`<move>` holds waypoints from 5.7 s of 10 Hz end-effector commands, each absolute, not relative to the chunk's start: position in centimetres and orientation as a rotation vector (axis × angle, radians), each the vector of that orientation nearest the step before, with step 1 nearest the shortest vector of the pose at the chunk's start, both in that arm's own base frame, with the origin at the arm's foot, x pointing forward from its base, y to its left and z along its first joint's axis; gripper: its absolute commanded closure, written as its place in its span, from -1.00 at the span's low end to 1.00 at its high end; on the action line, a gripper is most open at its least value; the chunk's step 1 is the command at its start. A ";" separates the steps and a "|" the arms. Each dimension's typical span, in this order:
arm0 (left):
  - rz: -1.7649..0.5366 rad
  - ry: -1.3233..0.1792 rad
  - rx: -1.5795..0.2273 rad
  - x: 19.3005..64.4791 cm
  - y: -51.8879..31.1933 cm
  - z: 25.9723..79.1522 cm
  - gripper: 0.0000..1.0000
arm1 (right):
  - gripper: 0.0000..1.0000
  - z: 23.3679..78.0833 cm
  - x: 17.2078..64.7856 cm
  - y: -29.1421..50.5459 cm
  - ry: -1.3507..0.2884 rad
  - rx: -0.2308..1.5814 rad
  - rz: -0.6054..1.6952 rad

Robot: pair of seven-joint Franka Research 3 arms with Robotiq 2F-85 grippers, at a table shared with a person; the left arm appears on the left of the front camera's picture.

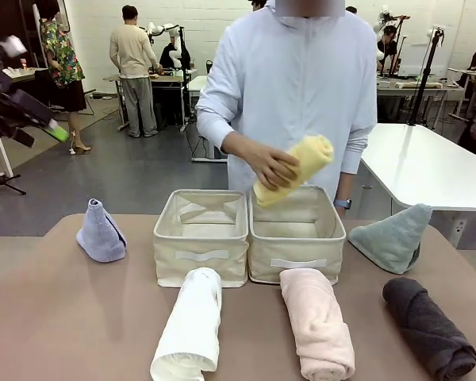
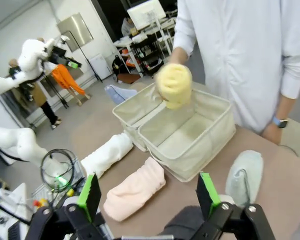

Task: Sort the towels based on their folding style.
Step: Pick up one triangle-folded towel and place it in the left Fabric basket.

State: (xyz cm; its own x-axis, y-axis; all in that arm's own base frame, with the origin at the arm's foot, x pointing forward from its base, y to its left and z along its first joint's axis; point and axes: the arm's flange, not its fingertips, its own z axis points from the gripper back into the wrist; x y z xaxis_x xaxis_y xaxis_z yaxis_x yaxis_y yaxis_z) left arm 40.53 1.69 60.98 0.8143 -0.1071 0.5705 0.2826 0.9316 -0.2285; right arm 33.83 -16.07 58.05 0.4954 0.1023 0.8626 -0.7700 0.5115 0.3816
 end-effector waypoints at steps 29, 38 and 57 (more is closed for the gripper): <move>0.251 -0.057 -0.013 54.5 -7.6 43.5 -1.00 | -1.00 58.1 34.1 -16.1 -0.933 0.893 0.629; 0.225 -0.035 0.035 53.3 -7.3 44.0 1.00 | -1.00 58.1 34.1 -16.1 -0.933 0.893 0.629; -0.206 0.003 0.150 36.5 -2.5 58.9 1.00 | -1.00 58.1 34.1 -16.1 -0.933 0.893 0.629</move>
State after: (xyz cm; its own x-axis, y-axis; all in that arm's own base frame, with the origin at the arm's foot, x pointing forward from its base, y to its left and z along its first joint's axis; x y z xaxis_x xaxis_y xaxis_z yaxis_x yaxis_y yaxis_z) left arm 36.03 -2.18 59.50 0.9910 -0.1337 0.0052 0.1314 0.9800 0.1497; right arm 33.80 -16.10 58.04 0.4971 0.1042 0.8614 -0.7698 0.5111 0.3824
